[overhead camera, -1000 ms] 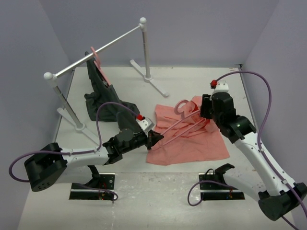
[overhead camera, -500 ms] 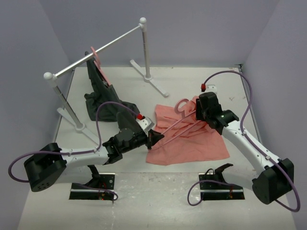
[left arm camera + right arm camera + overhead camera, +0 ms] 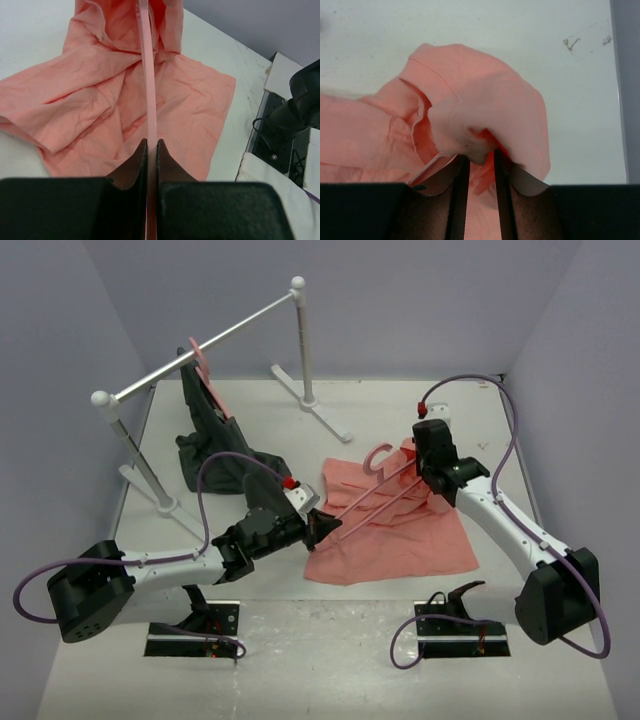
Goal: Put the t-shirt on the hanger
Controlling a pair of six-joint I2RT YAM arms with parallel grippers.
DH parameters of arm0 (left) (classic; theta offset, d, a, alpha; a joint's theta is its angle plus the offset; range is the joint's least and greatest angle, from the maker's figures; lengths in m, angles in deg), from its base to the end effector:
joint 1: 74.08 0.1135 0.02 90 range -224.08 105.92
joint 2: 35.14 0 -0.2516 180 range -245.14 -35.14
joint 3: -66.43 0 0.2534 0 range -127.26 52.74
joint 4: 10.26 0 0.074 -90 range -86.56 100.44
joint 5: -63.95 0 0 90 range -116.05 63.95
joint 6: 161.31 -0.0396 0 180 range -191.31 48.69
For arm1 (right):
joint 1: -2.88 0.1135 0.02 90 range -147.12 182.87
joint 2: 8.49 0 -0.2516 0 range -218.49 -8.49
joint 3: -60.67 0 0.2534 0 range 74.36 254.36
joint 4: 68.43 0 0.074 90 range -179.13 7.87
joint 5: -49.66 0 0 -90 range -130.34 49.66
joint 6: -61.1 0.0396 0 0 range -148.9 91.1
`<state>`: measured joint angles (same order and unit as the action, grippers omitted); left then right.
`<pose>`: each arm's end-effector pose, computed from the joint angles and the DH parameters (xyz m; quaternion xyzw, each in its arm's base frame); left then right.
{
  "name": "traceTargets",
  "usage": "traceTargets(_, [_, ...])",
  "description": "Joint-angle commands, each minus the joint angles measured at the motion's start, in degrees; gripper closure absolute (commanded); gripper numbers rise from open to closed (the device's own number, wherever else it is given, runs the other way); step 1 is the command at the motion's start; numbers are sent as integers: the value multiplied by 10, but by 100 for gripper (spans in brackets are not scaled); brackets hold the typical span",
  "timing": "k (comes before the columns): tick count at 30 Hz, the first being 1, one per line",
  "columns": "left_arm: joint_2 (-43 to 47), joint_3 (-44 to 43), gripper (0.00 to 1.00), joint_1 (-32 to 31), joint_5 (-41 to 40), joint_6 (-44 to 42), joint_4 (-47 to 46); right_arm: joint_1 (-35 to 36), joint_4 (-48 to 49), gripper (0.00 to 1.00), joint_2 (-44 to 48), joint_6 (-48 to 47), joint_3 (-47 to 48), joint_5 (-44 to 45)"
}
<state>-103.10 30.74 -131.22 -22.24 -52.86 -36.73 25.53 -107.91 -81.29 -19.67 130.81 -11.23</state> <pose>0.1349 -0.2138 0.1999 0.2667 0.6923 -0.4301 0.5144 0.2651 0.0898 0.2692 -0.0021 0.8906 -0.1131 0.4406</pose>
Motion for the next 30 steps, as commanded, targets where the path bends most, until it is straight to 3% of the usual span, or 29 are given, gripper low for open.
traceTargets(1, [3,-21,100,-3,21,-3,-54,-7,95,73,-8,-28,7,23])
traceTargets(9, [-5,-28,100,-3,30,-6,-53,-35,128,72,-17,-40,7,-8])
traceTargets(12, [-6,-30,100,-3,31,-7,-54,-46,128,94,-28,-45,9,-37])
traceTargets(14, [-9,-31,100,-3,32,-7,-57,-48,131,100,-30,-48,8,-48])
traceTargets(23, [-17,-43,100,-3,-31,5,-43,-49,101,100,-6,-35,16,-73])
traceTargets(30, [-31,-55,100,-3,-66,20,-31,-46,64,100,50,13,5,-179])
